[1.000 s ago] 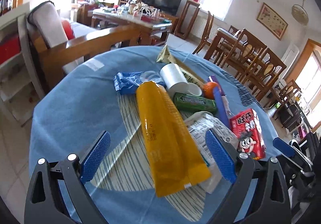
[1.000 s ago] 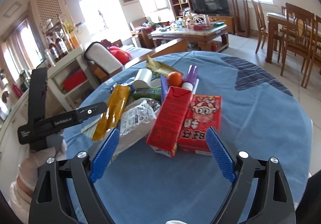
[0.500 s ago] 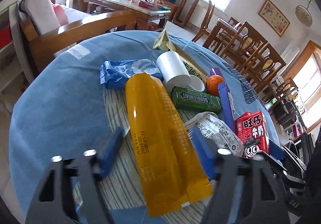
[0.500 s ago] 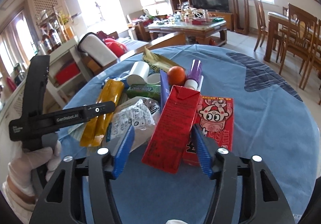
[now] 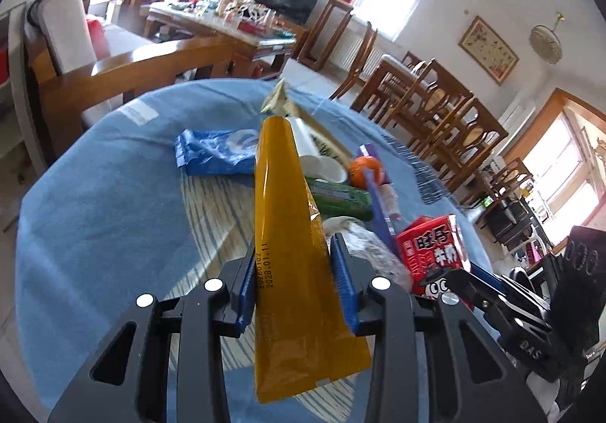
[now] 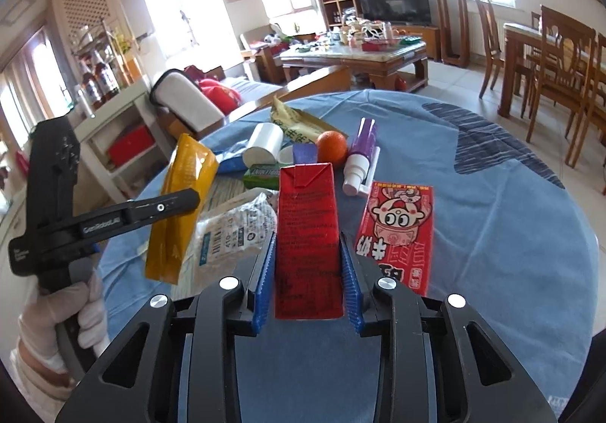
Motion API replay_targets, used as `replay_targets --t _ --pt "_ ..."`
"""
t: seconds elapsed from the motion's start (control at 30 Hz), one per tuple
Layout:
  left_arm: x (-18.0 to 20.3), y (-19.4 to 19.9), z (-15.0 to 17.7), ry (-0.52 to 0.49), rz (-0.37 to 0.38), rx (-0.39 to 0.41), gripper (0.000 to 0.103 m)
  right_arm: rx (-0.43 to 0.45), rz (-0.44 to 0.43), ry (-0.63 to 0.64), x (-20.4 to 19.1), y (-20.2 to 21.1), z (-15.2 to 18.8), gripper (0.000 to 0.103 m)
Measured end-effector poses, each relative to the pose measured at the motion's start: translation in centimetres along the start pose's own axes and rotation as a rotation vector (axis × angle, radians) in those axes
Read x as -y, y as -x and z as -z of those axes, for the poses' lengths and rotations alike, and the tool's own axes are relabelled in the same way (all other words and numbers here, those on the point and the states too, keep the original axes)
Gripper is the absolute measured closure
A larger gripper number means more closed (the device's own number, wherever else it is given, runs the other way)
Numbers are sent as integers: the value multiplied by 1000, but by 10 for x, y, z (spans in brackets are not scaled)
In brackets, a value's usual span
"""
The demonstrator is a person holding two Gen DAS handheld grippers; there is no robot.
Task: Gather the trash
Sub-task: 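Grasp the yellow snack bag with the left tool while the right tool grasps the red juice box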
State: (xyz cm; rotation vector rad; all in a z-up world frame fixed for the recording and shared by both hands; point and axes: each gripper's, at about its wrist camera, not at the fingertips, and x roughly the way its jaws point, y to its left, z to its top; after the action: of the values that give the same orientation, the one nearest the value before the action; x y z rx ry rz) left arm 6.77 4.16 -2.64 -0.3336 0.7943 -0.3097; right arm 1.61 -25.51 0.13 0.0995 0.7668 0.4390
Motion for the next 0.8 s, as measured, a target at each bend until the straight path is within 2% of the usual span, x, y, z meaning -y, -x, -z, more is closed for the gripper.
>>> replay_targets --t 0.17,0.47,0.8 --pt "20 16 -3 -29 33 30 67 29 -1 3 0 20 1 71" --pt "69 20 3 -113 97 30 67 70 22 9 11 65 8 71" --pt "125 2 19 -208 163 -6 67 116 91 -45 59 122 24 71"
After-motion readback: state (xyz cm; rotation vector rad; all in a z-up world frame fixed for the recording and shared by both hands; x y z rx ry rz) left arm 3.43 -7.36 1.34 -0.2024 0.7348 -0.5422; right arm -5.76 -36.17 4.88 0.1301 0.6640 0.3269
